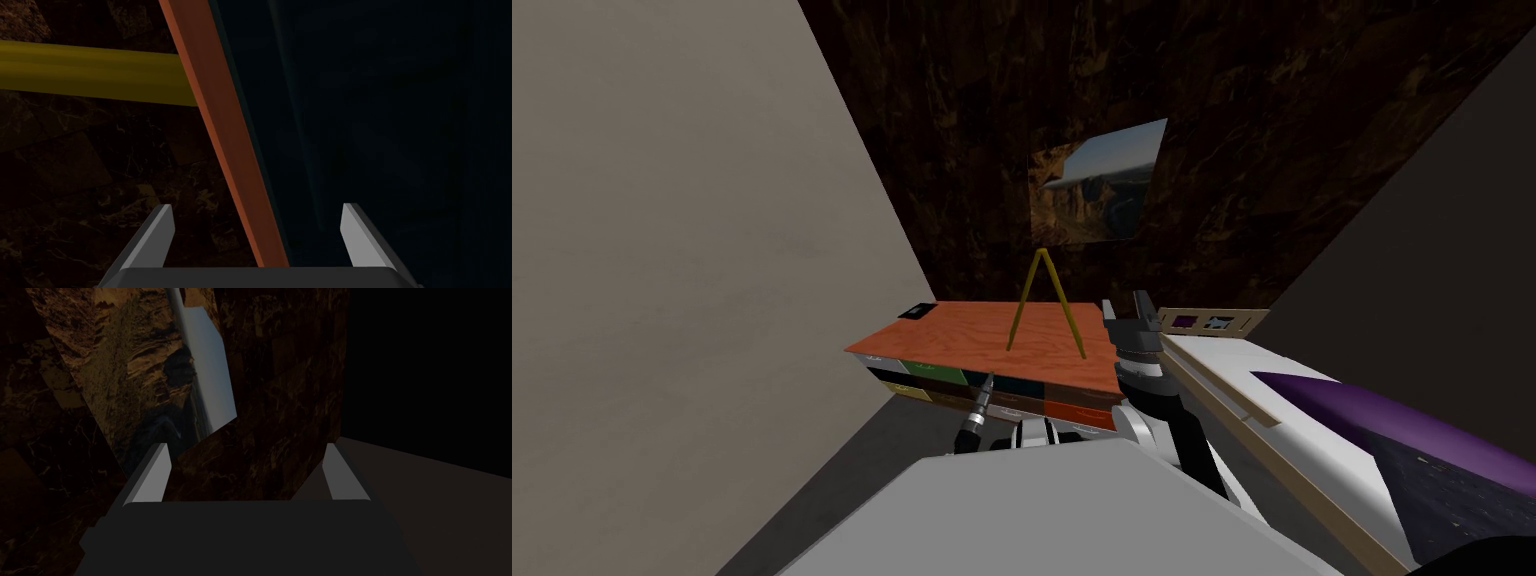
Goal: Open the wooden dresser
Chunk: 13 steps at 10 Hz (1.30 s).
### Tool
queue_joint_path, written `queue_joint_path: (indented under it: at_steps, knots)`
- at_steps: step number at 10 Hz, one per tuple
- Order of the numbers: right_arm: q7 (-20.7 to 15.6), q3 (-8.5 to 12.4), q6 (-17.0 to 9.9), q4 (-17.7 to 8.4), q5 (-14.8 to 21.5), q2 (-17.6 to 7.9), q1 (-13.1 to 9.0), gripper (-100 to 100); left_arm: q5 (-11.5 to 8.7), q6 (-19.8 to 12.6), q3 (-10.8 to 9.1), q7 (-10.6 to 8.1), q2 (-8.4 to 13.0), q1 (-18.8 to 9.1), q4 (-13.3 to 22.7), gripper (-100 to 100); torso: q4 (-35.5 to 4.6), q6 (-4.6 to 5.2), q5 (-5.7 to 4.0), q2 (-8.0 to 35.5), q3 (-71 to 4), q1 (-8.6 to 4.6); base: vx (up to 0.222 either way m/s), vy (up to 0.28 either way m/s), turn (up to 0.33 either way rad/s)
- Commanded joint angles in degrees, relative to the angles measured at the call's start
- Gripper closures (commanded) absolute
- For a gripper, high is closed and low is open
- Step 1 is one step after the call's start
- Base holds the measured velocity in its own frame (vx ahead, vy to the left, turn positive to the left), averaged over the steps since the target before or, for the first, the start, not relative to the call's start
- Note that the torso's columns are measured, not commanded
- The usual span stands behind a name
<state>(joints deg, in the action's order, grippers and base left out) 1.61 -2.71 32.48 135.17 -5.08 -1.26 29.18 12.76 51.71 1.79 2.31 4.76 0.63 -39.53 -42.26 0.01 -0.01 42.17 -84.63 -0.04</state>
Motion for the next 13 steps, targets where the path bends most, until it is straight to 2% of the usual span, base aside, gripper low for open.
queue_joint_path:
  at_steps: [1,6,8,9,13]
  knots:
    - [0.0,0.0,0.0,0.0,0.0,0.0,0.0,0,-0.01,-0.39,0.01,-0.11,0.02,-0.04,-0.2,100,0.01,-0.02,0.01,0.07,0.03,0.05,0.0,0.0,0.0]
    - [0.0,0.0,-0.01,-0.01,0.0,0.0,-0.03,0,0.31,-1.65,0.47,-1.43,0.91,-0.54,-1.67,100,-0.74,0.03,-0.33,0.99,0.49,-0.33,-0.169,0.026,0.023]
    - [0.0,0.0,-0.01,-0.01,0.0,0.0,-0.02,0,0.31,-1.65,0.47,-1.43,0.91,-0.54,-1.67,100,-0.61,0.03,-0.35,0.54,0.22,-0.43,-0.083,0.004,0.005]
    - [0.0,0.0,0.0,0.0,0.0,0.0,-0.01,0,0.41,-2.99,0.59,-1.62,0.95,0.4,-1.7,100,-0.54,0.05,-0.32,0.32,0.1,-0.38,-0.011,0.003,0.002]
    - [0.0,0.0,-0.01,-0.01,0.0,0.0,-0.03,0,0.99,-1.78,0.93,-2.61,1.73,0.8,-3.2,100,-0.75,0.01,-0.31,1.16,0.6,-0.34,-0.156,0.026,0.032]
